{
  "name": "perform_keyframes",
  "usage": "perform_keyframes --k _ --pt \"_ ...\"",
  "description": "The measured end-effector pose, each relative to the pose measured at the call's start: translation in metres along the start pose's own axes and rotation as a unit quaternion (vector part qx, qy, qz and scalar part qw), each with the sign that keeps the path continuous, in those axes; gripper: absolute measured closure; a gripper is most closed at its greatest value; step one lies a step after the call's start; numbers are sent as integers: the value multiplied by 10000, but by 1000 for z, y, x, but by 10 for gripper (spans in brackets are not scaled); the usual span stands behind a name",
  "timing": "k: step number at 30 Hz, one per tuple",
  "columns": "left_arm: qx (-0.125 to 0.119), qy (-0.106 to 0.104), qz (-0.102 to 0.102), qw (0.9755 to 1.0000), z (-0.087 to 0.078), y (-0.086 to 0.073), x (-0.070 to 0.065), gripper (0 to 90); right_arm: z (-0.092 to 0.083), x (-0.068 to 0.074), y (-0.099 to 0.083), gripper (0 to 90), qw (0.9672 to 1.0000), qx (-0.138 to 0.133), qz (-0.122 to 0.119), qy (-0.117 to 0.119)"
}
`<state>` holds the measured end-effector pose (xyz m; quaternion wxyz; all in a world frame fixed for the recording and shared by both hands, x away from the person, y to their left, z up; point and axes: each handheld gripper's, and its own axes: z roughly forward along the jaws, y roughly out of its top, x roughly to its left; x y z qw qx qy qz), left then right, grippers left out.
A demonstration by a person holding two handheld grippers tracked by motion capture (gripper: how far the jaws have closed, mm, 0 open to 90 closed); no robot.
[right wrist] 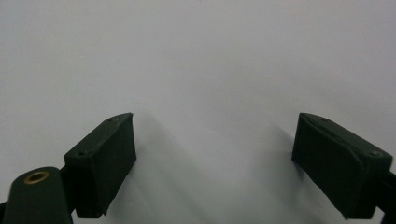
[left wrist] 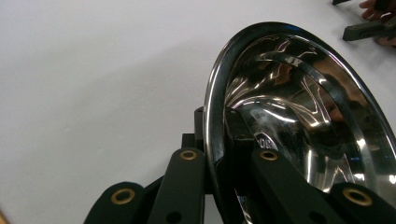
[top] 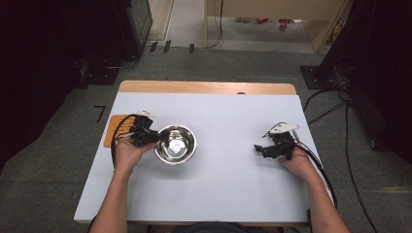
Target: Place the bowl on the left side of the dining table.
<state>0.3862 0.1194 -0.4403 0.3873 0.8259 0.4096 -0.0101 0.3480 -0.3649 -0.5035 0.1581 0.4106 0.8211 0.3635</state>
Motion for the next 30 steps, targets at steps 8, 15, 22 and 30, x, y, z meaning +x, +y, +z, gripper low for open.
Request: perform_keyframes --k 8,15,22,30 --pt "-47 43 -68 10000 -4 0 5 877 0 0 0 130 10000 0 -1 -1" --pt "-70 85 -122 9999 -7 -1 10 877 0 0 0 130 10000 0 0 -1" --pt "-80 151 -186 9997 -9 -3 15 877 0 0 0 130 10000 -1 -2 -2" --pt "-134 219 -332 9991 -13 -6 24 877 0 0 0 130 10000 -2 -6 -2"
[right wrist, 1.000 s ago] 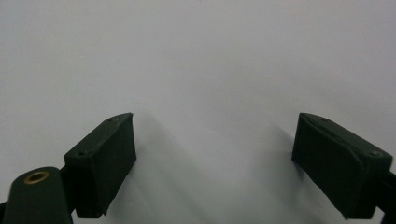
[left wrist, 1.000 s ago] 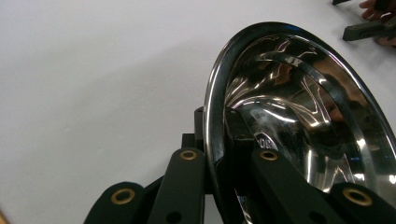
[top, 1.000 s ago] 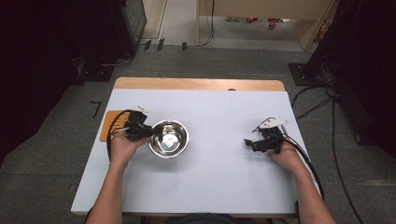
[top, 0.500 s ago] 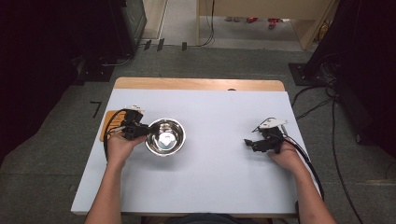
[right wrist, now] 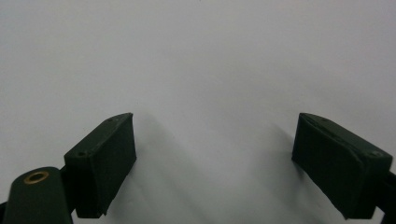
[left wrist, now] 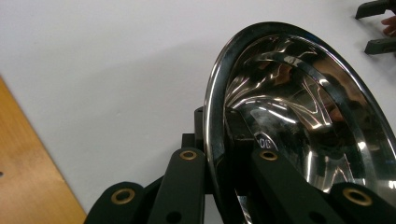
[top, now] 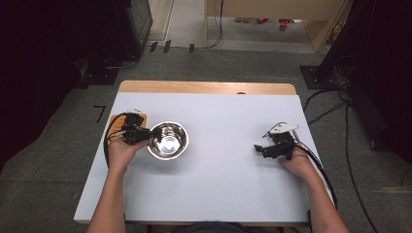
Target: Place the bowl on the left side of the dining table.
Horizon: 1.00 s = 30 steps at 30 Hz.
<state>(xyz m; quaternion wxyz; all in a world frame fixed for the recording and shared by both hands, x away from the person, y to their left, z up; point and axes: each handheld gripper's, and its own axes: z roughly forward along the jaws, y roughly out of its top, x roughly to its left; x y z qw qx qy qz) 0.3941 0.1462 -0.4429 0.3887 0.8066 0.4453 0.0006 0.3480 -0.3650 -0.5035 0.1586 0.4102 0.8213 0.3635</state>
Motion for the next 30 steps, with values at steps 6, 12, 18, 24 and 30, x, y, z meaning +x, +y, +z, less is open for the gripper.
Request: perform_keyframes --k 6,12,18,24,30 --pt "10 128 -66 9999 -2 -2 7 877 0 0 0 130 10000 3 -6 0" --pt "-7 218 -207 9995 -5 -6 16 877 0 0 0 130 10000 -1 2 0" --pt "-4 320 -269 9991 -7 -9 21 877 0 0 0 130 10000 2 -10 0" --pt "-44 355 -343 9988 -8 -10 24 877 0 0 0 130 10000 0 3 1" --pt "-76 386 -390 9985 -11 -10 27 876 0 0 0 130 10000 0 1 -1"
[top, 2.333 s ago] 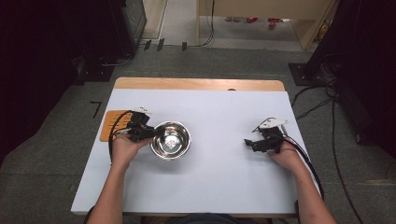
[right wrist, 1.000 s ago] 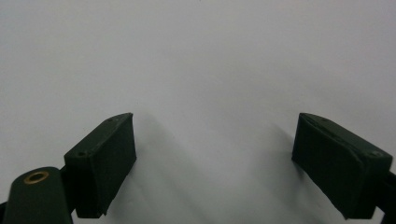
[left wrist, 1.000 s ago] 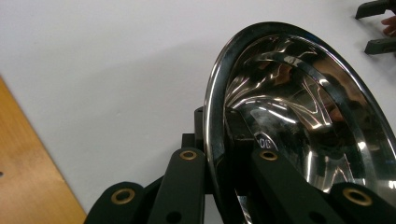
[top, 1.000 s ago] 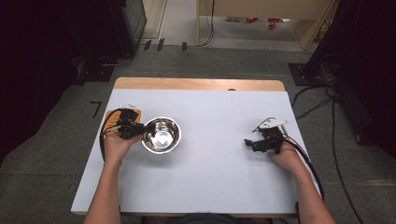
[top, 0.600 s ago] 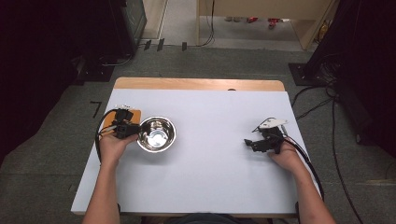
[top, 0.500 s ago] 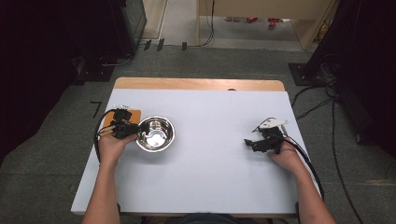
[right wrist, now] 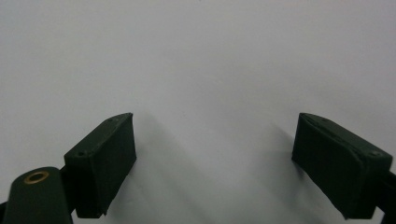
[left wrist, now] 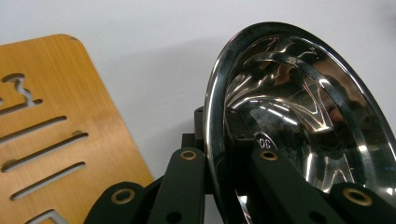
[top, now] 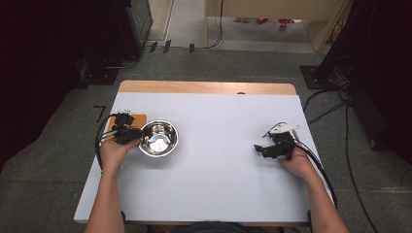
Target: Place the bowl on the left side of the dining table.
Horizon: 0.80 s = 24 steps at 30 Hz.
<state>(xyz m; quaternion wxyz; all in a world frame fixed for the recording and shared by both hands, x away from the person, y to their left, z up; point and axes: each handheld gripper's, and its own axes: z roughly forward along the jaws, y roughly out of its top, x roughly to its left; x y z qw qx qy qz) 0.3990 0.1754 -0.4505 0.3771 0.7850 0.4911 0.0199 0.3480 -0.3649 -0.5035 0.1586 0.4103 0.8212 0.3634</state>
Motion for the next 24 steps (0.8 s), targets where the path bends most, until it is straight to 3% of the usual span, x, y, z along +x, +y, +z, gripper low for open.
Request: perform_keyframes --k 24 --pt "-254 209 -311 9990 -13 -4 16 876 0 0 0 130 10000 -1 0 1"
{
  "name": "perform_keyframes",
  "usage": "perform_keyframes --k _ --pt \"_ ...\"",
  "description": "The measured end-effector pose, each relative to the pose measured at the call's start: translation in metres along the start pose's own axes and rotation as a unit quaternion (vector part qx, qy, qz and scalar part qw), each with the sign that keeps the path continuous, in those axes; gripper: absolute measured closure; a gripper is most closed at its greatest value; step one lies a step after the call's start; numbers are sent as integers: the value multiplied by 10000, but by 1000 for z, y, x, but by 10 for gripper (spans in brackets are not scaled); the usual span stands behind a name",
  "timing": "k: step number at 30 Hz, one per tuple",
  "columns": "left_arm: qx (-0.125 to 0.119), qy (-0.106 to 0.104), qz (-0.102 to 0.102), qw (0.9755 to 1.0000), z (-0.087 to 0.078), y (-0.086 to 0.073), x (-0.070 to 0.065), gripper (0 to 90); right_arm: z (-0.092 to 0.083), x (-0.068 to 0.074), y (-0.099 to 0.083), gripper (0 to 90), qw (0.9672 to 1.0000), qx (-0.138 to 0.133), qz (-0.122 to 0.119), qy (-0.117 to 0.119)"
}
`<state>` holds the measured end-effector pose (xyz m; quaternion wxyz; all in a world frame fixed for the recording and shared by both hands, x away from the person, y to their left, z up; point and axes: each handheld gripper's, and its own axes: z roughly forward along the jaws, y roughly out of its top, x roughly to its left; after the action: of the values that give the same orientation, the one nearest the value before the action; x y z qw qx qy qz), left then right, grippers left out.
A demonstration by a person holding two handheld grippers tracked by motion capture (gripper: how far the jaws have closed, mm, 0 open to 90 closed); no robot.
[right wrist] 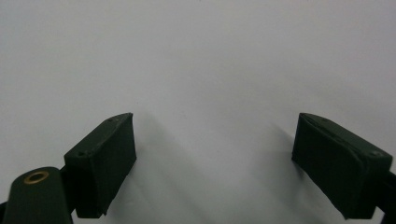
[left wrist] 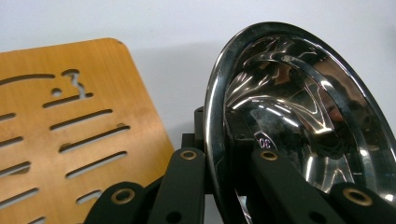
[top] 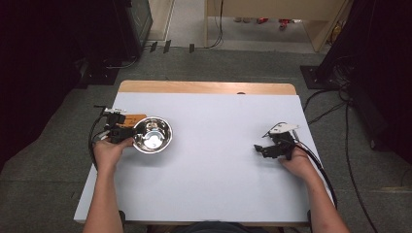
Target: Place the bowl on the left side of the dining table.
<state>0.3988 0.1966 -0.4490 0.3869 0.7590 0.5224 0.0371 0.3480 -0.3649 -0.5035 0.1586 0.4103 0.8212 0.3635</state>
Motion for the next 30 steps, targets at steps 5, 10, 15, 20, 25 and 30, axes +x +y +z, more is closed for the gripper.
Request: perform_keyframes --k 5,10,15,20,25,30 --pt "9 62 -43 10000 -1 -1 4 876 0 0 0 130 10000 0 1 0" --pt "-32 100 -101 9999 -3 -2 7 876 0 0 0 130 10000 -1 -1 1" --pt "-81 90 -195 9997 -5 -3 14 876 0 0 0 130 10000 0 0 1" --pt "-84 141 -284 9995 -4 -5 21 876 0 0 0 130 10000 1 1 1" --pt "-107 206 -281 9993 -4 -5 23 876 0 0 0 130 10000 1 1 1" --pt "-130 232 -297 9992 -4 -5 24 876 0 0 0 130 10000 0 0 0"
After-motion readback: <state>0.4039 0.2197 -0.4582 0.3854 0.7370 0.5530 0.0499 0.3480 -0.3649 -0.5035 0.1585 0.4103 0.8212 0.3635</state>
